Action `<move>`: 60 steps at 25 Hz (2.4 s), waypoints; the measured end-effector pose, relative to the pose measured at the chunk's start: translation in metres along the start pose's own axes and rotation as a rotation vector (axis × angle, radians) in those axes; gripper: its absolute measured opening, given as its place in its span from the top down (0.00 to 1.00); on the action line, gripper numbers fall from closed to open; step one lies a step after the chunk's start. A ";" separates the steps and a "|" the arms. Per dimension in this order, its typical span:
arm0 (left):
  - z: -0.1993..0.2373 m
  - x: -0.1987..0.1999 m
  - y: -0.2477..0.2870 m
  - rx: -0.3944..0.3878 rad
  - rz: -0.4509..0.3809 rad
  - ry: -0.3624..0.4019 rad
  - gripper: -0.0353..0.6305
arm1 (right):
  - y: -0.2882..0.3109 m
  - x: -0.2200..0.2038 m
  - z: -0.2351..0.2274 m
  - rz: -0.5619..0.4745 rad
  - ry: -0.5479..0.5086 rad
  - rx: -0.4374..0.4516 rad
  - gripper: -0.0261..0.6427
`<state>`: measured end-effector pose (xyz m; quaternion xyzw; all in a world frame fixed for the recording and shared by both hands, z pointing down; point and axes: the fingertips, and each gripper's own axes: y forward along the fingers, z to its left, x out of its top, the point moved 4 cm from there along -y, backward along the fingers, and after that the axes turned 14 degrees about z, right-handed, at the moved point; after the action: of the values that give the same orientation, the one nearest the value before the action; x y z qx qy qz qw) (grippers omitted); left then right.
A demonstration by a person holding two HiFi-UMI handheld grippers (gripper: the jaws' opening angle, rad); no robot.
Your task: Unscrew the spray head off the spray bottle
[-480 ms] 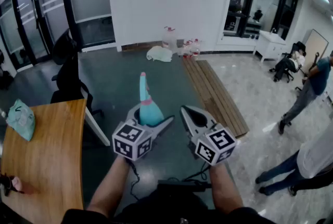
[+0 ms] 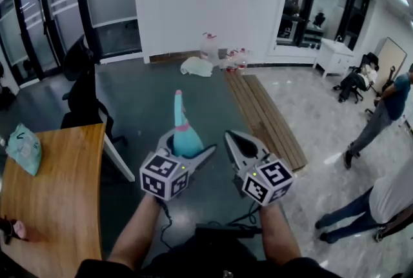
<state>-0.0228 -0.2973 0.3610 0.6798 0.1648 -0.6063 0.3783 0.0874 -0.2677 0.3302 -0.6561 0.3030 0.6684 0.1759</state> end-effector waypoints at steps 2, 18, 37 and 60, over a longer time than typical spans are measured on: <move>-0.001 0.000 0.001 0.000 0.002 0.002 0.30 | 0.000 0.000 0.000 -0.002 -0.001 0.006 0.96; -0.029 -0.007 -0.005 -0.091 0.025 0.143 0.30 | -0.006 0.028 0.035 -0.052 0.005 0.311 0.96; -0.071 -0.036 -0.036 -0.164 0.082 0.293 0.30 | -0.009 0.013 0.097 0.076 -0.097 0.432 0.75; -0.151 -0.037 -0.093 -0.939 0.064 0.409 0.31 | -0.081 0.016 0.121 0.021 -0.105 0.769 0.75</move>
<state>0.0118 -0.1195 0.3632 0.5459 0.4691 -0.3094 0.6214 0.0447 -0.1324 0.2950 -0.5040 0.5287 0.5407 0.4173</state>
